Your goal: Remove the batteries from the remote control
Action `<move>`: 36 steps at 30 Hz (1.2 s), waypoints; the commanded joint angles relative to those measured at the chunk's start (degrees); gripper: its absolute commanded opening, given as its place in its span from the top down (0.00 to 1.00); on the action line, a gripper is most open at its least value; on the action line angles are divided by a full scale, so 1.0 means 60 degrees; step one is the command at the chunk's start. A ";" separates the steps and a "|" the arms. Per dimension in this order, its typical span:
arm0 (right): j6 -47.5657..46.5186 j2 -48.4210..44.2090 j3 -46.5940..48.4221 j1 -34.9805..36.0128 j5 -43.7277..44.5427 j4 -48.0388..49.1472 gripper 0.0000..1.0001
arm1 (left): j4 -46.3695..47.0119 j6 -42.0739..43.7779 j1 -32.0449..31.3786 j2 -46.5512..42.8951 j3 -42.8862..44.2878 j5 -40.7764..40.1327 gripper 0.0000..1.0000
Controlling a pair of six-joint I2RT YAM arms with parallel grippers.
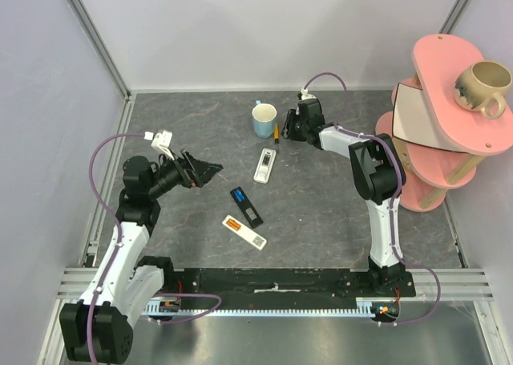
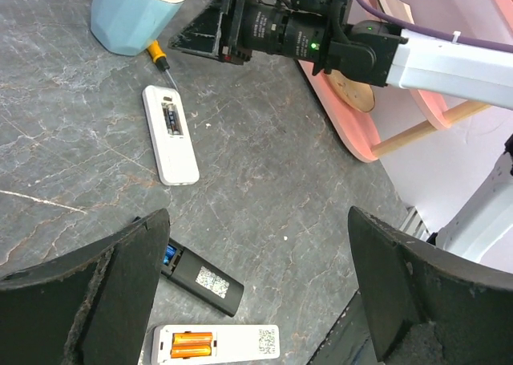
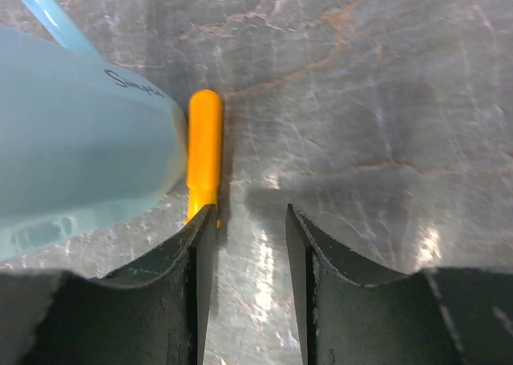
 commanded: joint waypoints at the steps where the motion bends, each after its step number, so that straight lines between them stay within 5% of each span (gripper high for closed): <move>1: -0.0069 0.0605 0.0852 0.0116 -0.0746 0.0069 0.55 | 0.0626 -0.0335 0.0003 0.0014 0.0004 0.0316 0.03; 28: 0.0473 0.0913 -0.0363 0.0116 -0.1715 0.1082 0.59 | -0.0092 0.0500 -0.0012 -0.0514 0.0004 -0.0153 0.02; 36: 0.0006 0.0579 -0.0901 0.0101 -0.0455 0.0011 0.85 | -0.0632 0.0617 -0.0259 -0.0469 0.0018 -0.0255 0.02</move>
